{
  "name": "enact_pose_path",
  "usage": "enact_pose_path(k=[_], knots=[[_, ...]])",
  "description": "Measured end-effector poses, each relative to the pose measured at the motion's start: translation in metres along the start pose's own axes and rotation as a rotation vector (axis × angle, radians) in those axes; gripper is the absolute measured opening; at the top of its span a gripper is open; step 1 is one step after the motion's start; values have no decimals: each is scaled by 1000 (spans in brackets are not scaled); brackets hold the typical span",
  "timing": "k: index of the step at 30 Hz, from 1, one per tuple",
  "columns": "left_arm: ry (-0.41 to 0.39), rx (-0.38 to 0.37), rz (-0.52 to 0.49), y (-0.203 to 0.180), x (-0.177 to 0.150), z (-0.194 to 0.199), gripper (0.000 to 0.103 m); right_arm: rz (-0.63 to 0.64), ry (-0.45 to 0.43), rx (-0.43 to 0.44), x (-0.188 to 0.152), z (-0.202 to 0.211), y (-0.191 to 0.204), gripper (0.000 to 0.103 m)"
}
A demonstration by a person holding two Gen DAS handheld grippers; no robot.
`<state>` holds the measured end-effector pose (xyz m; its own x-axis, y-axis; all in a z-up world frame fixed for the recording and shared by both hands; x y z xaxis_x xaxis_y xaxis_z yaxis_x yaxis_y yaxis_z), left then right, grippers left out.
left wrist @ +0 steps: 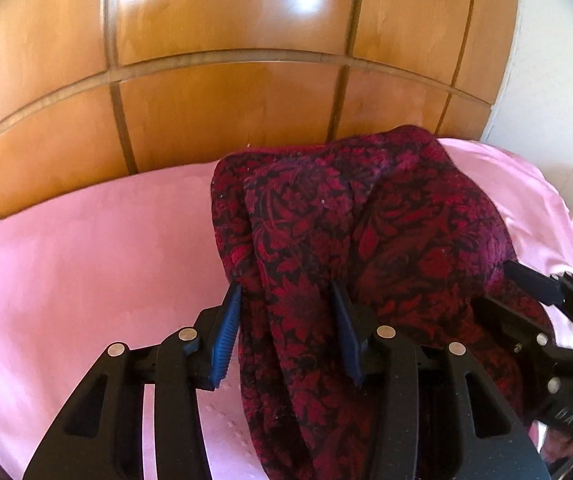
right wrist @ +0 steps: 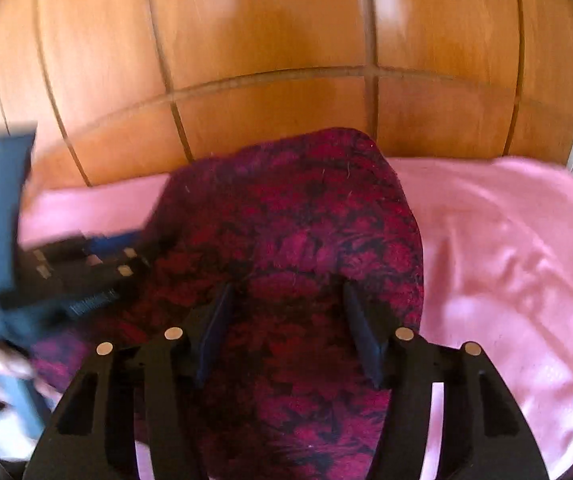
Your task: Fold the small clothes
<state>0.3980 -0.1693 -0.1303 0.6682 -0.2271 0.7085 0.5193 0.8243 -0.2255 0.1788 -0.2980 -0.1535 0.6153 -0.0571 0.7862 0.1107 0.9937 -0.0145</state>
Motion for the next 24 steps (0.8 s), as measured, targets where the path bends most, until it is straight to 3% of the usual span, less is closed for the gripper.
enact_pose_path(k=[3,7,8,11,13,15,19,24], knots=[[-3,14,8,0,2,1,47,-17,-31,-28,-5,6,3,56],[-41,90,8,-7,4,19,65,-17,-22,-56,4,15,5,58],[-49,106,8,-9,3,24,69,-20,-20,-58,5,19,4,61],[-67,134,21,-10,0,38,73,-60,-6,-68,10,30,1,85],[-92,140,42,-12,-4,51,81,-79,-13,-66,12,42,4,85],[-117,154,55,-13,-9,60,83,-85,-23,-72,12,50,9,85],[-79,192,59,-8,-19,54,84,-99,-10,-77,-2,63,17,85],[-81,214,49,-11,-18,59,84,-28,10,-127,-13,55,29,87]])
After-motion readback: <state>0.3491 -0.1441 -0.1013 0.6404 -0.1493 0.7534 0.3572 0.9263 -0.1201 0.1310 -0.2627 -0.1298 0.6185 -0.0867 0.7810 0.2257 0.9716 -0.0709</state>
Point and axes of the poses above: each gripper's, at about its wrist camera, not at the fingertips, and z roughly against the way its jaws point, y to its left, x to its top, the point moved 4 cm from there along -z, roughly the way its jaws point, and after that the axes turned 11 degrees about -x, right-handed, at the moved point
